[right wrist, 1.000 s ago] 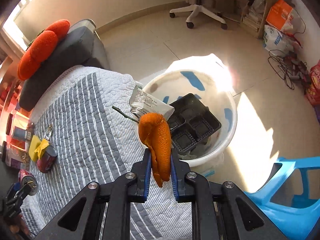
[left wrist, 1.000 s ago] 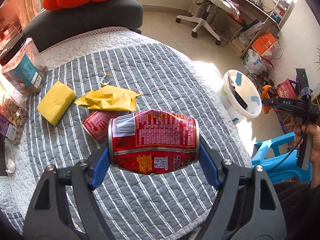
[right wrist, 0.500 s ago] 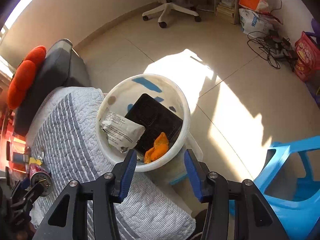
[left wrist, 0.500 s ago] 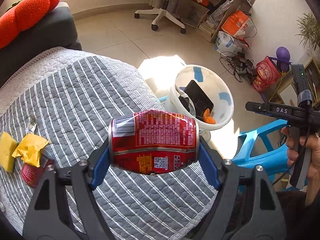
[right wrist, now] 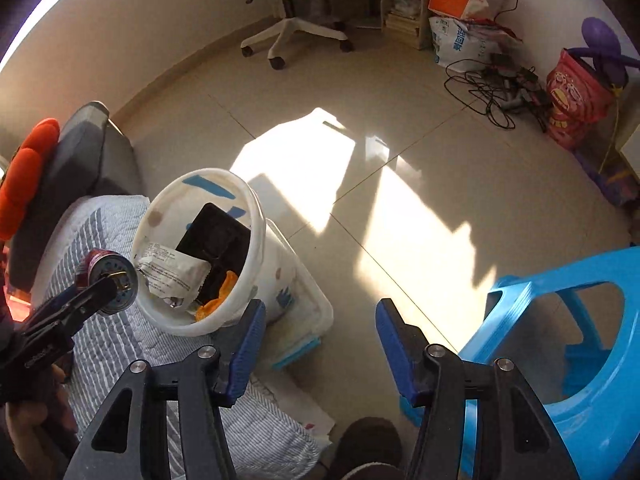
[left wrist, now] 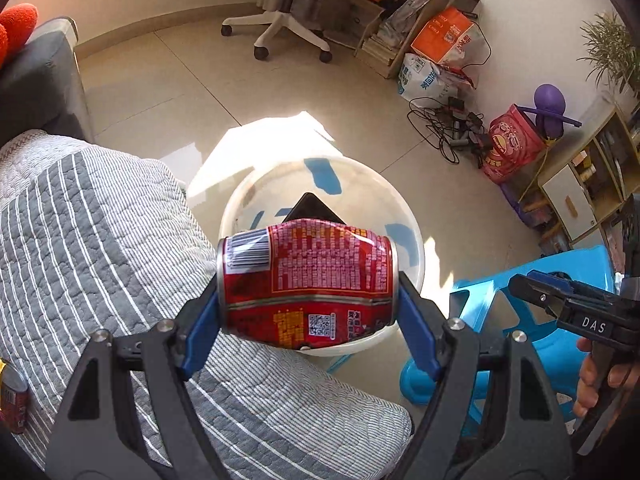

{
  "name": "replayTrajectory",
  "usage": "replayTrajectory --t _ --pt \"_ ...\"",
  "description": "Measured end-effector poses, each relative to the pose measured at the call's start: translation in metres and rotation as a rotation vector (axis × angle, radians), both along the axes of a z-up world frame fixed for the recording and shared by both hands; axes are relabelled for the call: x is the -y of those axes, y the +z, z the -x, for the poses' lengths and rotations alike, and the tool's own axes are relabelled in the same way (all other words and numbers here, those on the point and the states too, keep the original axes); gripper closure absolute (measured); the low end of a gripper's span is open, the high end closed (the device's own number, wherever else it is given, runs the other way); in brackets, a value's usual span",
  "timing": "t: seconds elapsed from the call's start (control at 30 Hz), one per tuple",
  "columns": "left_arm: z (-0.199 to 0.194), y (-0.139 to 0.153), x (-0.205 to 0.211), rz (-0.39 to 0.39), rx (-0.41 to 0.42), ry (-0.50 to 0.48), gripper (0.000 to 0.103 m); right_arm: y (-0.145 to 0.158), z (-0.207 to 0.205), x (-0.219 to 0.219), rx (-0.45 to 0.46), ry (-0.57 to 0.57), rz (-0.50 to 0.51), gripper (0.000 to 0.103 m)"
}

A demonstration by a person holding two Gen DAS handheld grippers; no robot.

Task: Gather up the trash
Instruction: 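Carry the can and peel to the bucket and release both inside, then return the left tool to the quilt and grasp the yellow sponge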

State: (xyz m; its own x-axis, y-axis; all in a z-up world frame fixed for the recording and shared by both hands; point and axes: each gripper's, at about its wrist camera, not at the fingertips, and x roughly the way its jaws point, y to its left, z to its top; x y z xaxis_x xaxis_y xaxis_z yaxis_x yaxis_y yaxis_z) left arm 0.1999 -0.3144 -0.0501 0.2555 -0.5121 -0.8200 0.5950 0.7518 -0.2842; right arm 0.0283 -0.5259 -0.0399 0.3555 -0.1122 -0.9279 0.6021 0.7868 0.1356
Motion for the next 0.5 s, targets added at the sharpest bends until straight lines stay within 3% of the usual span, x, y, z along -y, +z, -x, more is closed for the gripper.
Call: replayTrajectory --t 0.03,0.17,0.5 --pt "-0.001 0.000 0.001 0.007 0.006 -0.004 0.022 0.000 0.000 0.001 0.000 -0.001 0.000 0.044" --pt "0.002 0.006 -0.006 0.008 0.022 0.014 0.001 0.002 0.000 0.000 0.005 -0.002 0.006 0.038" --pt "0.012 0.023 -0.064 -0.071 0.079 0.031 0.001 0.010 -0.010 -0.018 0.019 0.020 0.000 0.030"
